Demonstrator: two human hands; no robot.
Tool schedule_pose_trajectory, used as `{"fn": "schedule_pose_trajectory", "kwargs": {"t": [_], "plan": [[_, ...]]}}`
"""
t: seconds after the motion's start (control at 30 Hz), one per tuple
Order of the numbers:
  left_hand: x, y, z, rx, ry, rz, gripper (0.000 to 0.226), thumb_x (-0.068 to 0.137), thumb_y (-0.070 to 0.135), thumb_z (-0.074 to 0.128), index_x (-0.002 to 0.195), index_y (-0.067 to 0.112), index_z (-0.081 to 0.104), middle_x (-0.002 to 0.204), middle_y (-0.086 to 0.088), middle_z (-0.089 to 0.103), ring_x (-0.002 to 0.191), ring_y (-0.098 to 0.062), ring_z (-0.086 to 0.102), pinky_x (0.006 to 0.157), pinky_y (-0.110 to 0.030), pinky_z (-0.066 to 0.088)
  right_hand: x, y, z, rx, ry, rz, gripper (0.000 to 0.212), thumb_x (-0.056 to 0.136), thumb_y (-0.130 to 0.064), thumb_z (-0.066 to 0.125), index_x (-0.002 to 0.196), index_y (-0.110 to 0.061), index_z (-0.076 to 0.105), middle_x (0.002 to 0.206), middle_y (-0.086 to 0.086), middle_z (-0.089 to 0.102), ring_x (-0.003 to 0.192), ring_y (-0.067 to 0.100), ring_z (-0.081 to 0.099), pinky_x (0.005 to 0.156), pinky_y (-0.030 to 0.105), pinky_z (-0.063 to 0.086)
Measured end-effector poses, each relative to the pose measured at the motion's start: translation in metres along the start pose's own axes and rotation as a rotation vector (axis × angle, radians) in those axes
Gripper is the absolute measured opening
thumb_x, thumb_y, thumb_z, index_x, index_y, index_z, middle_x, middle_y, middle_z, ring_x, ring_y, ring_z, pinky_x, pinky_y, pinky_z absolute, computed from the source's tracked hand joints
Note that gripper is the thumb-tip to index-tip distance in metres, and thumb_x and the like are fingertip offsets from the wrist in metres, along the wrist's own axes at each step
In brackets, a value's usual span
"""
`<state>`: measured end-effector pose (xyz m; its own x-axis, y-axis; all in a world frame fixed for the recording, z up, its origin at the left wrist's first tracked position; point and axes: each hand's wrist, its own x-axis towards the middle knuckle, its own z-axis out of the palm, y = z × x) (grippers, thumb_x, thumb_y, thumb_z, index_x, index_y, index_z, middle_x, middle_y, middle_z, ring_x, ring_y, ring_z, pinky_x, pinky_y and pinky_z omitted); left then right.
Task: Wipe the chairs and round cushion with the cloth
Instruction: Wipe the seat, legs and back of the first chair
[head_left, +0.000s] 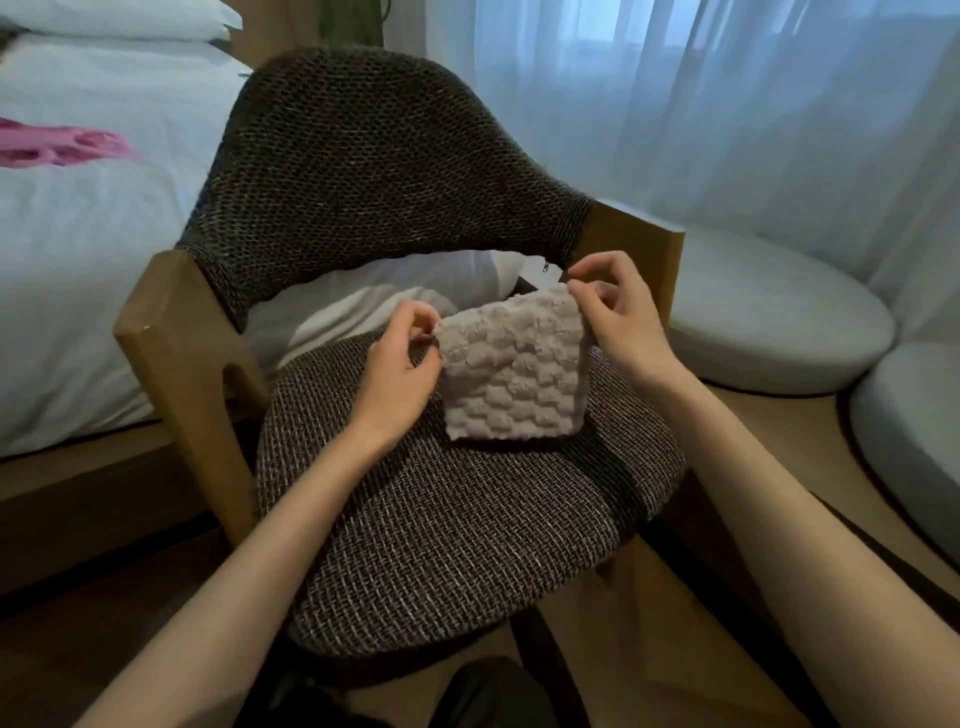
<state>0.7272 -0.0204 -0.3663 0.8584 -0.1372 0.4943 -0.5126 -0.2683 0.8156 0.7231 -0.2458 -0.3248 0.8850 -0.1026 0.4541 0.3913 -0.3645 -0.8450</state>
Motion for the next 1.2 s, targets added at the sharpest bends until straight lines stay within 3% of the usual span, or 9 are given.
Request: {"fn": "schedule_pose_trajectory", "kwargs": {"t": [0.17,0.3,0.43,0.57,0.67,0.77,0.83,0.97,1.2], "plan": [[0.006,0.037,-0.007,-0.302,-0.081,-0.019,0.024,0.093,0.003,0.054,0.094,0.025,0.046,0.094,0.001,0.06,0.079,0.001,0.061,0.057,-0.015,0.049,-0.014,-0.01,-0.001,-0.022,0.139,-0.118,0.012,0.099,-0.016,0.05,0.099,-0.028,0.05,0.088,-0.025,0.058,0.074,-0.004,0.057,0.063,0.014,0.045],[-0.001,0.02,-0.002,-0.262,-0.239,-0.253,0.009,0.097,0.014,0.05,0.101,0.021,0.048,0.078,0.008,0.068,0.058,-0.004,0.06,0.045,-0.019,0.046,-0.016,0.015,-0.001,-0.212,0.128,0.003,0.007,0.097,-0.022,0.054,0.095,-0.022,0.061,0.089,-0.016,0.063,0.079,-0.009,0.059,0.068,0.006,0.045],[-0.004,-0.019,0.009,-0.06,-0.282,-0.519,0.015,0.097,0.015,0.05,0.112,0.013,0.048,0.097,-0.004,0.064,0.066,-0.007,0.064,0.048,-0.02,0.051,-0.018,0.046,0.016,-0.38,0.092,0.117,0.015,0.096,-0.026,0.056,0.1,-0.017,0.068,0.094,-0.007,0.066,0.083,-0.001,0.058,0.078,0.023,0.05],[-0.001,-0.05,0.002,0.243,-0.226,-0.451,0.025,0.093,0.013,0.056,0.119,0.013,0.052,0.115,-0.006,0.062,0.093,-0.014,0.061,0.074,-0.028,0.054,-0.03,0.047,0.037,-0.584,-0.035,0.037,0.022,0.097,-0.036,0.051,0.109,-0.024,0.065,0.115,-0.004,0.063,0.11,0.016,0.053,0.094,0.04,0.045],[0.0,-0.059,-0.009,0.437,-0.165,-0.247,0.024,0.092,0.016,0.058,0.116,0.02,0.057,0.114,0.001,0.061,0.088,-0.005,0.057,0.077,-0.019,0.043,-0.054,0.037,0.061,-0.714,-0.239,-0.075,0.038,0.093,-0.058,0.04,0.117,-0.034,0.058,0.13,-0.008,0.053,0.12,0.019,0.044,0.099,0.046,0.035],[-0.002,-0.069,-0.014,0.565,-0.179,-0.144,0.03,0.093,0.021,0.056,0.123,0.021,0.057,0.123,-0.004,0.058,0.112,-0.018,0.054,0.098,-0.035,0.042,-0.073,0.041,0.084,-0.903,-0.51,0.012,0.068,0.085,-0.076,0.027,0.142,-0.039,0.035,0.154,-0.001,0.028,0.139,0.037,0.022,0.108,0.065,0.016],[-0.004,-0.079,-0.017,0.722,-0.21,-0.152,0.035,0.095,0.026,0.053,0.129,0.025,0.053,0.132,-0.004,0.053,0.124,-0.023,0.047,0.108,-0.048,0.033,-0.075,0.049,0.093,-0.992,-0.547,0.046,0.075,0.085,-0.077,0.026,0.149,-0.039,0.022,0.16,0.0,0.016,0.143,0.042,0.009,0.108,0.07,0.007],[-0.003,-0.1,-0.025,0.909,-0.285,-0.255,0.04,0.099,0.038,0.039,0.138,0.031,0.045,0.147,0.001,0.039,0.138,-0.024,0.03,0.113,-0.061,0.009,-0.063,0.064,0.098,-1.054,-0.474,-0.021,0.065,0.089,-0.072,0.029,0.147,-0.042,0.026,0.155,-0.001,0.026,0.137,0.04,0.021,0.103,0.061,0.023],[0.027,-0.126,-0.022,1.01,-0.36,-0.351,0.047,0.1,0.045,0.025,0.145,0.037,0.033,0.156,0.0,0.026,0.144,-0.027,0.017,0.114,-0.061,0.004,-0.026,0.089,0.099,-1.016,-0.367,-0.204,0.045,0.093,-0.051,0.046,0.136,-0.038,0.043,0.124,0.0,0.052,0.11,0.026,0.043,0.081,0.043,0.045]]}}
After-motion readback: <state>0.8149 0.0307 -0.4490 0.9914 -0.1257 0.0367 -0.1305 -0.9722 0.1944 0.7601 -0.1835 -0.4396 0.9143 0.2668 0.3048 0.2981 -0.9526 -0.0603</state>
